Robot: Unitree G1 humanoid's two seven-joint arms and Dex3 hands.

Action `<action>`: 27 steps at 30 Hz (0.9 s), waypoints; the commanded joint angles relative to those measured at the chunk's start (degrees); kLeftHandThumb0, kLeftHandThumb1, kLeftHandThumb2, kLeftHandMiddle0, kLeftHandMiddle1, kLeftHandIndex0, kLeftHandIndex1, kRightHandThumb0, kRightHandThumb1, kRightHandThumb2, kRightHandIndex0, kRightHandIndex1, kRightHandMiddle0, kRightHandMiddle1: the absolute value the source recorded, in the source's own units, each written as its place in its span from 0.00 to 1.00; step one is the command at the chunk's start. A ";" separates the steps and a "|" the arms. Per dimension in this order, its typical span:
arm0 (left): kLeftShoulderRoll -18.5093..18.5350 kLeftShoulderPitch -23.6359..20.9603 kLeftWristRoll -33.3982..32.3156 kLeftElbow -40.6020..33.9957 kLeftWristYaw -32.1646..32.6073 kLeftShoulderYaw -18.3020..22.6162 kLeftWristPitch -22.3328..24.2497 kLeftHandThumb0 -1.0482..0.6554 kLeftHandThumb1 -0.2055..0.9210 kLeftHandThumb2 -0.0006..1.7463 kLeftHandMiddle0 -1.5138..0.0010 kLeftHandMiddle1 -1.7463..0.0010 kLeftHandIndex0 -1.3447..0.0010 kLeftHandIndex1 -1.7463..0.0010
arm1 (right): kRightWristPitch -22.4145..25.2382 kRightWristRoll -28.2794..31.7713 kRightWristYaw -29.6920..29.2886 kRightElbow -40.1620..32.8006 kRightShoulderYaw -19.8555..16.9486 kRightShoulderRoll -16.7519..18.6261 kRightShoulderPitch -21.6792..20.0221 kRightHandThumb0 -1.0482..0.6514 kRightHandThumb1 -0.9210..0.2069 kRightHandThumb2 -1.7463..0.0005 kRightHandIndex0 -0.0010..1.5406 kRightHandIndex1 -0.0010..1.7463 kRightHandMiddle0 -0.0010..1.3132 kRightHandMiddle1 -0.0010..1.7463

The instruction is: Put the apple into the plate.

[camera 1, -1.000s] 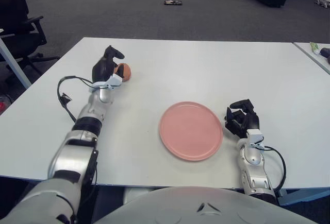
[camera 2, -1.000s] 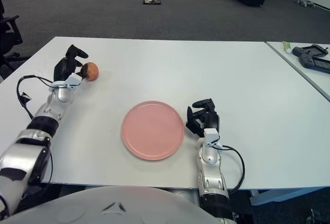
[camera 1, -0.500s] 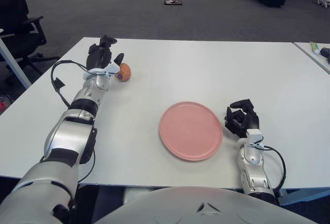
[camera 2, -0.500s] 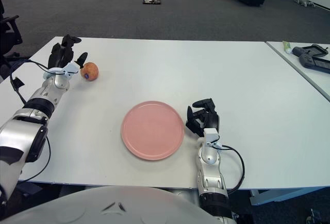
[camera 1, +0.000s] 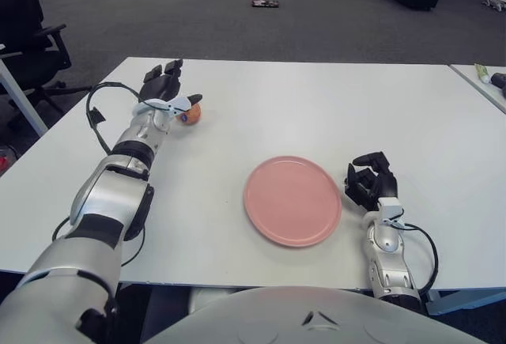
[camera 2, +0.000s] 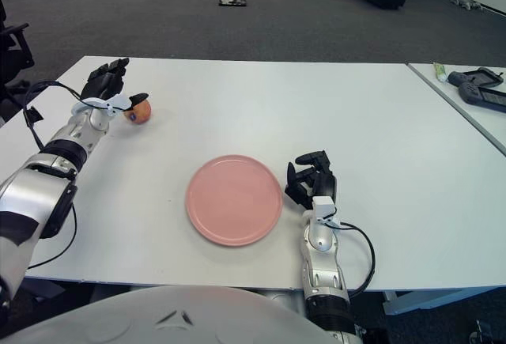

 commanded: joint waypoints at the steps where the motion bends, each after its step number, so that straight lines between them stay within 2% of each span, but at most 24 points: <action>1: 0.15 -2.81 1.98 1.10 -1.80 -2.43 1.39 0.02 1.00 0.17 1.00 1.00 1.00 0.99 | 0.22 0.13 -0.39 0.93 -0.61 -0.08 -0.58 0.39 0.26 0.47 0.42 0.87 0.29 1.00; 10: -1.46 -4.51 4.04 3.99 -6.21 -5.98 3.98 0.02 1.00 0.17 1.00 1.00 1.00 1.00 | -0.22 -0.14 -0.24 1.21 -0.61 -0.66 -0.53 0.39 0.26 0.47 0.43 0.86 0.29 1.00; 27: -4.17 -3.22 3.60 6.91 -12.98 -7.46 8.32 0.04 1.00 0.22 1.00 1.00 0.99 0.99 | 0.11 0.22 -0.80 0.11 -1.39 -0.46 0.55 0.38 0.28 0.45 0.43 0.85 0.30 1.00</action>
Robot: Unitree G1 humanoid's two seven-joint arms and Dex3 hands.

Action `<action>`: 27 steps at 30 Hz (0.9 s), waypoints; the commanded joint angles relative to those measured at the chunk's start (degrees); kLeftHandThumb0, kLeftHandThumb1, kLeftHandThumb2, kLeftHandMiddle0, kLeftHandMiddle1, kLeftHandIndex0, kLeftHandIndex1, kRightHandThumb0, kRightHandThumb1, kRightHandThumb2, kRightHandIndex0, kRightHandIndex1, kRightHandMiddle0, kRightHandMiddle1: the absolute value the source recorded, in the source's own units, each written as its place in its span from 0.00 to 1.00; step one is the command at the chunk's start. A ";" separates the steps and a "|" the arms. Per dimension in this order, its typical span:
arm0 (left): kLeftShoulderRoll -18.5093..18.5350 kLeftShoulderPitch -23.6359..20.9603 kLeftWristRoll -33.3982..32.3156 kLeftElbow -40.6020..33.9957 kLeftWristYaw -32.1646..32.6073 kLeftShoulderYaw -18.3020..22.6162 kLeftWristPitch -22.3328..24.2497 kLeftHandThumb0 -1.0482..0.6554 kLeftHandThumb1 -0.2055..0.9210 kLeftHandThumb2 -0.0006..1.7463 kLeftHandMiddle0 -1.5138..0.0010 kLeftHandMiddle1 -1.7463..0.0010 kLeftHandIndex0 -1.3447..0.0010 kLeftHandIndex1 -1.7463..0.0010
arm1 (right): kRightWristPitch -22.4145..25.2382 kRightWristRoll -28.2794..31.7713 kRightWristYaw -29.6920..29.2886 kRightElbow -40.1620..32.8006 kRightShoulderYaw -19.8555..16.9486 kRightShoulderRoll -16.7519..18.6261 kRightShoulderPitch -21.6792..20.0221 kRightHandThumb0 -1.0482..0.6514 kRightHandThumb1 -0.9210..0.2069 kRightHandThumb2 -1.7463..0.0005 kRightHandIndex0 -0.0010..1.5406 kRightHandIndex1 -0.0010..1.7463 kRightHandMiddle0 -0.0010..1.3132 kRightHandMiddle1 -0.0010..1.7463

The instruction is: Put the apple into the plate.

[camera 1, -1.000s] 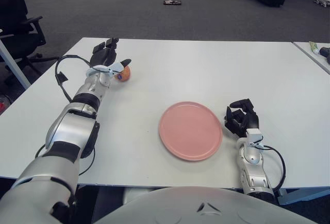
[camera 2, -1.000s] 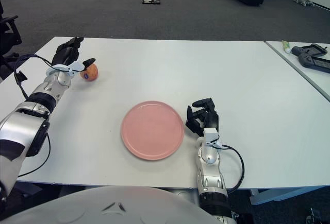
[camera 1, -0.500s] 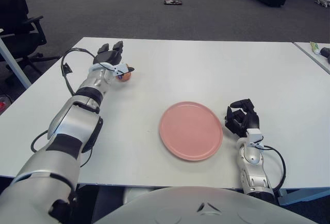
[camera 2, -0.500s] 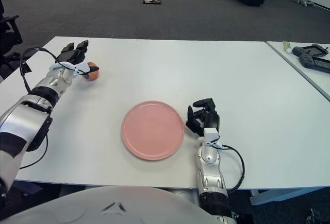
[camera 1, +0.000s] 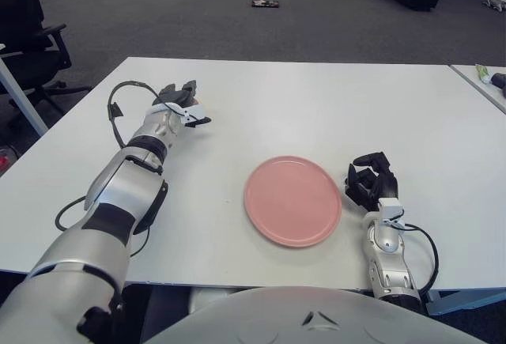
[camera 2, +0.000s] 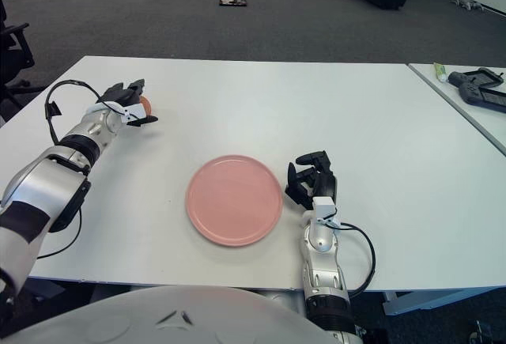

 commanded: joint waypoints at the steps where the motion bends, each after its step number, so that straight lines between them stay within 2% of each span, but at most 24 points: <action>1: -0.08 -0.13 0.12 0.50 -1.24 -0.17 0.97 0.04 1.00 0.22 1.00 1.00 0.99 0.99 | 0.78 0.05 -0.81 -0.26 -1.25 -0.33 0.49 0.38 0.28 0.45 0.43 0.86 0.30 1.00; 7: -0.53 0.33 0.13 0.77 -3.94 -0.32 2.19 0.05 1.00 0.23 1.00 1.00 0.99 0.98 | 0.22 0.35 -0.70 -0.73 -1.52 -0.34 0.99 0.38 0.29 0.44 0.43 0.87 0.31 1.00; 21: -0.56 2.57 0.68 1.39 -8.62 -0.90 4.55 0.05 1.00 0.35 0.96 0.98 1.00 0.79 | -0.09 0.56 -1.28 -1.69 -2.24 0.30 1.65 0.38 0.29 0.44 0.41 0.87 0.30 1.00; 25: -0.58 3.05 0.74 1.39 -8.82 -1.09 4.67 0.05 1.00 0.38 0.94 0.96 1.00 0.73 | -0.06 0.68 -1.15 -2.13 -2.37 0.44 1.88 0.38 0.28 0.45 0.40 0.87 0.30 1.00; 27: -0.49 3.28 0.64 1.36 -8.91 -1.06 4.53 0.05 1.00 0.40 0.96 0.88 1.00 0.70 | -0.02 0.72 -1.09 -2.33 -2.46 0.54 1.97 0.38 0.28 0.45 0.40 0.86 0.30 1.00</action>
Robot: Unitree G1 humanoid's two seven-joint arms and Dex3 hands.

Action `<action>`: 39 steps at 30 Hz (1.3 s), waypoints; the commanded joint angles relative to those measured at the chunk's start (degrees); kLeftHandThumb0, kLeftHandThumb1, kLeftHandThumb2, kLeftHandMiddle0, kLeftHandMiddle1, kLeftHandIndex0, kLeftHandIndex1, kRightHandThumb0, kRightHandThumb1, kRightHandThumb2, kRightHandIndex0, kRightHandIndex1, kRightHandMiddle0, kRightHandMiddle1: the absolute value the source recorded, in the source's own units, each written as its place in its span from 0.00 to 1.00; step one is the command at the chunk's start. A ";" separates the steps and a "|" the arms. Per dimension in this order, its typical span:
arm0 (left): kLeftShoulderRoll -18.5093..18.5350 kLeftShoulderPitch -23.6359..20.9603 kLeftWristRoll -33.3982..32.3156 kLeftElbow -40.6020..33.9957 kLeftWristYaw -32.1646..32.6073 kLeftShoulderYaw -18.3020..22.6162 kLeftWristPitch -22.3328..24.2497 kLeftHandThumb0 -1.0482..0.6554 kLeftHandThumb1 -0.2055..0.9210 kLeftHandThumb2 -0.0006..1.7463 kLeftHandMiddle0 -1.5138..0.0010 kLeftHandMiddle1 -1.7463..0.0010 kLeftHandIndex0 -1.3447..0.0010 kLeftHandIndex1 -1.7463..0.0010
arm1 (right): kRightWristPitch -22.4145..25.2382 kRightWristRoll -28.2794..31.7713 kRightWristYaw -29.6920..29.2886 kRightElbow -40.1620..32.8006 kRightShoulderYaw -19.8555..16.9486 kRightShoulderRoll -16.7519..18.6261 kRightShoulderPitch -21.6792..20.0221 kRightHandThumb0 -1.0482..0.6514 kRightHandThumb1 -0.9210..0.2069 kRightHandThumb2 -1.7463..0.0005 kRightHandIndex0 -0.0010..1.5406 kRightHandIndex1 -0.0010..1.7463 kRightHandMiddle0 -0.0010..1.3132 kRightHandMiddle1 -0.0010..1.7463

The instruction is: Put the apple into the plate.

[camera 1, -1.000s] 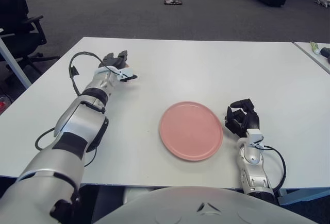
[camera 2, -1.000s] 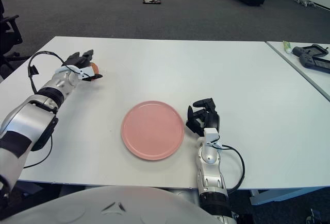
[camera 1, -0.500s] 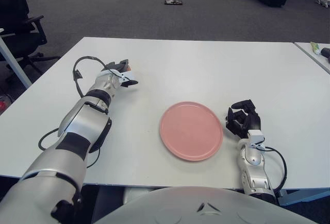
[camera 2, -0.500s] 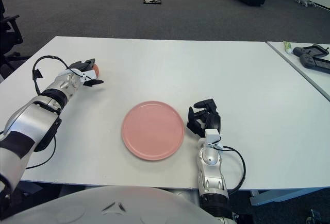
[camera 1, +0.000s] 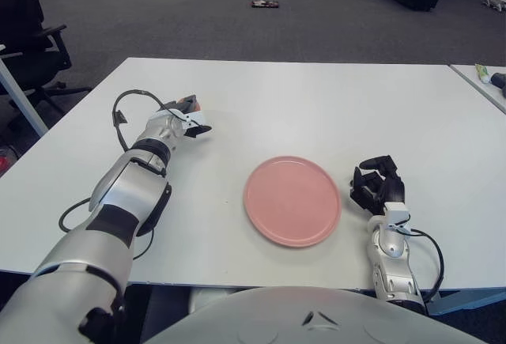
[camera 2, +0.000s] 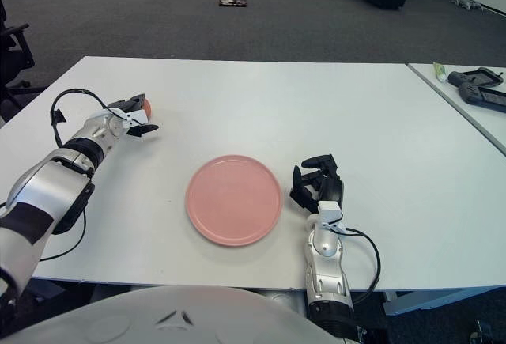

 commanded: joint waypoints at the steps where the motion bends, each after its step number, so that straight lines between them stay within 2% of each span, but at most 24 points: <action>1: 0.07 2.52 0.47 0.96 -2.14 -0.56 0.73 0.05 1.00 0.41 0.98 0.83 1.00 0.67 | 0.27 0.51 -0.52 -0.60 -0.62 0.31 0.06 0.38 0.27 0.46 0.39 0.86 0.29 1.00; 6: 0.42 3.05 -0.75 0.86 -2.15 0.63 0.34 0.05 1.00 0.43 1.00 0.70 1.00 0.58 | 0.36 0.71 -0.31 -0.83 -0.76 0.41 0.25 0.39 0.25 0.48 0.38 0.86 0.28 1.00; 9: 0.54 3.28 -1.73 0.77 -2.02 1.72 -0.01 0.05 1.00 0.44 1.00 0.68 1.00 0.55 | 0.23 0.80 -0.30 -0.76 -0.82 0.43 0.23 0.39 0.24 0.48 0.38 0.87 0.28 1.00; 14: 0.75 3.73 -3.70 0.50 -1.11 3.89 -1.31 0.05 1.00 0.44 1.00 0.58 1.00 0.42 | -0.26 0.94 -0.15 -0.48 -0.85 0.29 0.06 0.39 0.24 0.49 0.38 0.87 0.27 1.00; 18: 0.86 4.00 -4.96 0.30 0.08 5.34 -2.64 0.06 1.00 0.43 0.95 0.46 1.00 0.24 | -0.61 0.72 -0.19 -0.32 -0.77 0.13 -0.08 0.39 0.24 0.48 0.39 0.87 0.28 1.00; 21: 0.88 4.19 -5.57 0.19 1.20 6.06 -3.51 0.07 1.00 0.40 0.89 0.38 0.96 0.17 | -0.82 0.65 -0.14 -0.24 -0.72 0.05 -0.12 0.39 0.24 0.48 0.39 0.87 0.28 1.00; 24: 0.85 4.27 -6.04 0.11 2.07 6.72 -3.87 0.08 1.00 0.38 0.86 0.33 0.96 0.14 | -1.01 0.78 0.01 -0.16 -0.72 0.00 -0.17 0.39 0.25 0.48 0.40 0.88 0.28 1.00; 27: 0.79 4.33 -6.53 -0.02 3.24 7.37 -4.24 0.10 1.00 0.35 0.82 0.24 0.97 0.06 | -1.16 0.83 0.28 0.10 -0.66 -0.15 -0.28 0.39 0.25 0.47 0.40 0.89 0.28 1.00; 30: 0.68 4.40 -6.70 -0.16 4.96 7.75 -4.77 0.12 0.99 0.32 0.73 0.09 0.93 0.02 | -1.15 0.89 0.66 0.17 -0.65 -0.35 -0.28 0.39 0.26 0.47 0.39 0.89 0.28 1.00; 31: 0.65 4.43 -6.72 -0.24 5.89 7.85 -5.22 0.13 0.99 0.32 0.71 0.07 0.92 0.01 | -1.10 0.91 0.77 0.15 -0.66 -0.41 -0.26 0.39 0.26 0.47 0.39 0.89 0.28 1.00; 32: 0.62 4.46 -6.74 -0.28 6.53 7.91 -5.53 0.14 0.98 0.31 0.66 0.05 0.88 0.01 | -1.07 0.92 0.84 0.14 -0.66 -0.44 -0.26 0.39 0.26 0.47 0.39 0.88 0.28 1.00; 36: 0.41 4.65 -6.69 -0.52 10.60 8.08 -7.75 0.17 0.92 0.31 0.50 0.01 0.74 0.00 | -1.02 0.91 1.01 0.33 -0.65 -0.50 -0.42 0.39 0.26 0.47 0.40 0.87 0.29 1.00; 39: 0.33 4.89 -6.64 -0.54 12.77 8.10 -9.12 0.18 0.89 0.31 0.43 0.00 0.67 0.00 | -1.25 0.77 1.02 0.44 -0.60 -0.55 -0.46 0.39 0.26 0.46 0.40 0.86 0.29 1.00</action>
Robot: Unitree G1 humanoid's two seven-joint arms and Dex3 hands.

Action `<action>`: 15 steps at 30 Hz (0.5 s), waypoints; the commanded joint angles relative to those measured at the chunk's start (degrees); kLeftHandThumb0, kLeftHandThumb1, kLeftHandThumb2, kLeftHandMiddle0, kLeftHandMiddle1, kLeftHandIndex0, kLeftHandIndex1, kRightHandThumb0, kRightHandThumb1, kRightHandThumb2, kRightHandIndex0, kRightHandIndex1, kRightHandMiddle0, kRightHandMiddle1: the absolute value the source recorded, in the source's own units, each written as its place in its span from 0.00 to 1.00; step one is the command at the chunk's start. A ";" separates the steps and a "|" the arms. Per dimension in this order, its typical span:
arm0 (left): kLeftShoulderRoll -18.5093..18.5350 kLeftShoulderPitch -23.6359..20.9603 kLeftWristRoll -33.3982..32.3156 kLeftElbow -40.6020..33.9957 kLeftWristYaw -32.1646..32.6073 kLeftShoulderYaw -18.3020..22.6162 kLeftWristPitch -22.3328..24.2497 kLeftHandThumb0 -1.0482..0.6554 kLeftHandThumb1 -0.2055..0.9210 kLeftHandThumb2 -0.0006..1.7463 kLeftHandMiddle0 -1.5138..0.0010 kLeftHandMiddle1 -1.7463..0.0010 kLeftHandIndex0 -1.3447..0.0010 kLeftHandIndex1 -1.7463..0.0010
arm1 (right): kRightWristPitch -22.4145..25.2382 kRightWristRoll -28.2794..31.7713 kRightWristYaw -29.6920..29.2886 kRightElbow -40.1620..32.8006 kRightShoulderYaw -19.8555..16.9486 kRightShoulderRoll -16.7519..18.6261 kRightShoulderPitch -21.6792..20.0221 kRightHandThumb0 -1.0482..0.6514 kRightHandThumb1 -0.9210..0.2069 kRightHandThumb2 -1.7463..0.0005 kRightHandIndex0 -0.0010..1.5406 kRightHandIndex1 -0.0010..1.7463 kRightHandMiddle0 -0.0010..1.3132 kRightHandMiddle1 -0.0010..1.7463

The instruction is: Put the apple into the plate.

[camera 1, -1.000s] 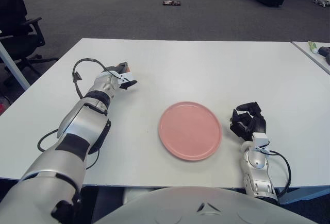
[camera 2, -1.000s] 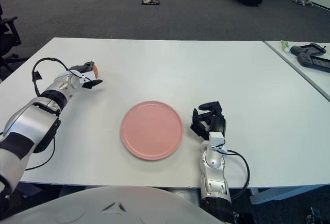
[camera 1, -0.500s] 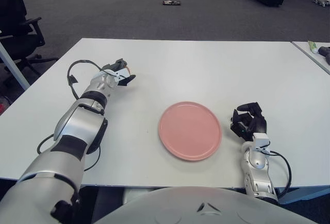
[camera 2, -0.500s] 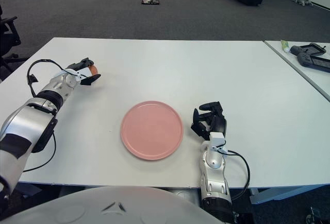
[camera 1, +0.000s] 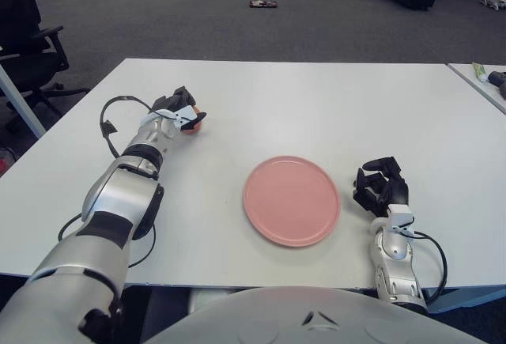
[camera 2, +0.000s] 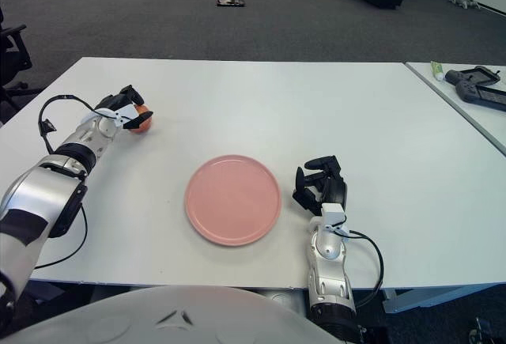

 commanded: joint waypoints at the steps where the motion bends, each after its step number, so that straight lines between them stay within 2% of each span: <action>1: -0.99 1.92 0.07 0.89 1.19 -0.01 -1.23 0.18 0.88 0.31 0.42 0.00 0.66 0.00 | -0.72 0.30 0.19 0.49 -0.24 -0.29 -0.78 0.39 0.27 0.46 0.40 0.86 0.29 1.00; 9: -1.31 2.00 -0.54 0.96 2.66 0.64 -2.74 0.19 0.83 0.34 0.30 0.00 0.60 0.00 | -0.23 0.00 0.01 0.07 -0.05 -0.14 -0.66 0.39 0.27 0.46 0.41 0.85 0.29 1.00; 15: -1.59 1.92 -1.26 0.95 2.49 1.49 -3.01 0.20 0.80 0.36 0.28 0.00 0.59 0.00 | -0.19 0.06 -0.07 -0.06 -0.01 0.01 -0.61 0.38 0.27 0.46 0.41 0.86 0.29 1.00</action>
